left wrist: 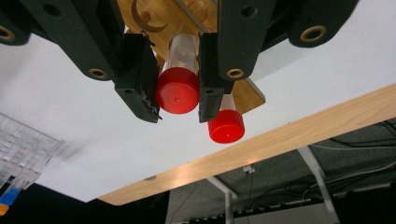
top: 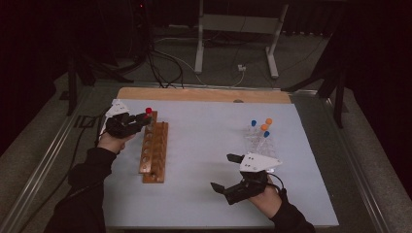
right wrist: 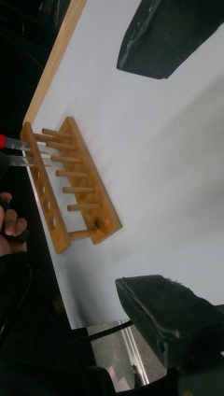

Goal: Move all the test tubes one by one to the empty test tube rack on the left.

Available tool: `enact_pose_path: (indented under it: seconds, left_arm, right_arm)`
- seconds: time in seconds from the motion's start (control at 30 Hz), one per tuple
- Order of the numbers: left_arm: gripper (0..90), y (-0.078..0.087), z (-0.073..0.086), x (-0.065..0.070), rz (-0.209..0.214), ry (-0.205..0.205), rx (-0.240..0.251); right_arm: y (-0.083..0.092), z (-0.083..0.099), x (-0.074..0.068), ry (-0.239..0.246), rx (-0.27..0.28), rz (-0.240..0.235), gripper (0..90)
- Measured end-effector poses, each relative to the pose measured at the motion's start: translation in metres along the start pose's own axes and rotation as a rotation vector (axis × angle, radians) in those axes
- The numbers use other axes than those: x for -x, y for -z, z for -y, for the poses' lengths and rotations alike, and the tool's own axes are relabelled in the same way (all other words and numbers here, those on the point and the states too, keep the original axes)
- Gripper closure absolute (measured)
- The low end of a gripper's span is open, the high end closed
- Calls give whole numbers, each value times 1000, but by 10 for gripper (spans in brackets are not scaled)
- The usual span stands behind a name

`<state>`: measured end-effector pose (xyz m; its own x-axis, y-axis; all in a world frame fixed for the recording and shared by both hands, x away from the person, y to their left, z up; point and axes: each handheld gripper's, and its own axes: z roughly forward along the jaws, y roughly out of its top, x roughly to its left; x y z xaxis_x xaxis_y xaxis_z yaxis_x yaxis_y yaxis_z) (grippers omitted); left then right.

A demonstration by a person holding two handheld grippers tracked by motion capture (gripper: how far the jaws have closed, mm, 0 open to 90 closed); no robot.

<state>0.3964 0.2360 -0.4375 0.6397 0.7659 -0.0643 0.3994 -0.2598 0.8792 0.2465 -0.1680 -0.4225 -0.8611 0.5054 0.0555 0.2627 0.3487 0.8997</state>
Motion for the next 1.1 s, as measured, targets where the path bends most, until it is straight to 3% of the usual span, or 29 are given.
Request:
enact_pose_path:
  seconds: [0.33,0.47,0.77,1.1]
  left_arm:
    - [710,-2,4,0,2,1,-5]
    - [701,2,2,-1,15,3,15]
    - [536,25,-13,9,45,-20,77]
    - [262,43,-23,37,110,-53,107]
  right_arm:
    - [1,0,0,-4,3,-4,0]
    - [1,0,1,-5,6,-4,0]
    - [5,-2,3,-13,22,1,0]
    - [20,-10,15,-23,77,34,0]
